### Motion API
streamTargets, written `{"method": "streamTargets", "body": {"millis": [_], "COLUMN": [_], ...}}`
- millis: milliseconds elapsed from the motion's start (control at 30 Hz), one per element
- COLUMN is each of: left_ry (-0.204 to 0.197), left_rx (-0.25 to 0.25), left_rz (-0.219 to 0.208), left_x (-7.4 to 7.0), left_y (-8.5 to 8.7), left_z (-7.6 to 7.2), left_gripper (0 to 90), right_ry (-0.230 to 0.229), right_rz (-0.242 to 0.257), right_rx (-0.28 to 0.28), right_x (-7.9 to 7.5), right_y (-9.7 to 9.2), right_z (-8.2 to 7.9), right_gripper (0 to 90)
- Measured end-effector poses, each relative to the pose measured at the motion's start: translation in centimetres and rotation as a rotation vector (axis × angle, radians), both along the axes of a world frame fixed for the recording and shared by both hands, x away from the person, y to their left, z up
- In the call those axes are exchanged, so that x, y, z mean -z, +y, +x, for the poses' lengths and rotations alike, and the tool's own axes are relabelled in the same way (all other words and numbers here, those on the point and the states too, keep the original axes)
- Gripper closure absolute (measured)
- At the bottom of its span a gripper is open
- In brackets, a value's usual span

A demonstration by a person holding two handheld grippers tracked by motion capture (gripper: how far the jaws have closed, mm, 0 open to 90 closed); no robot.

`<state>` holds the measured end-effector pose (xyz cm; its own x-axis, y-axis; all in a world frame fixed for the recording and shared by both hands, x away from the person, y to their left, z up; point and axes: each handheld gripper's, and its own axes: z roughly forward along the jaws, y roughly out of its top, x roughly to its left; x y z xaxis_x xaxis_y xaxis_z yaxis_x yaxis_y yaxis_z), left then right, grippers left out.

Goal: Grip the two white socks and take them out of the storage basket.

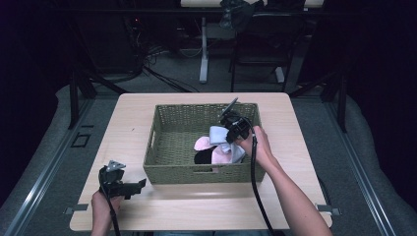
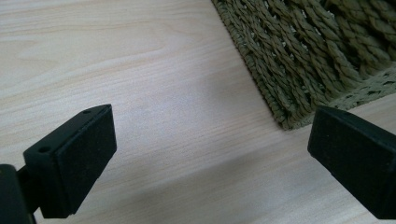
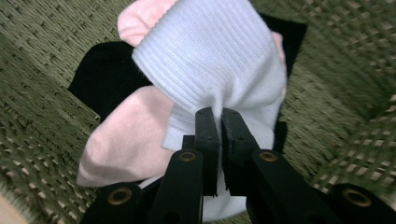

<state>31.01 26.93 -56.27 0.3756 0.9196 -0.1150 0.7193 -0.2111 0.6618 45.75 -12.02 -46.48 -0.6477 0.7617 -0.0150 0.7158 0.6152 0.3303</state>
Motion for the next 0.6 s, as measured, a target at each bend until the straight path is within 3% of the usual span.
{"method": "streamTargets", "body": {"millis": [167, 367, 467, 600], "left_ry": [0.001, 0.000, -0.001, 0.000], "left_rx": [-0.001, -0.004, -0.003, -0.001], "left_rz": [0.001, 0.001, 0.001, 0.003], "left_x": [0.0, 0.0, 0.0, 0.0], "left_y": [0.0, 0.0, 0.0, 0.0], "left_z": [0.0, 0.0, 0.0, 0.0], "left_gripper": [1.2, 1.3, 1.3, 1.3], "right_ry": [-0.036, -0.060, -0.092, -0.096], "right_rz": [0.008, 0.057, 0.060, 0.053], "right_rx": [-0.003, -0.005, -0.003, -0.008], "right_x": [-1.9, -4.2, -5.6, -6.5], "right_y": [-0.6, -1.4, -1.8, -2.0], "right_z": [-0.4, -0.9, -1.1, -1.2], "right_gripper": [86.5, 86.5, 86.6, 86.7]}}
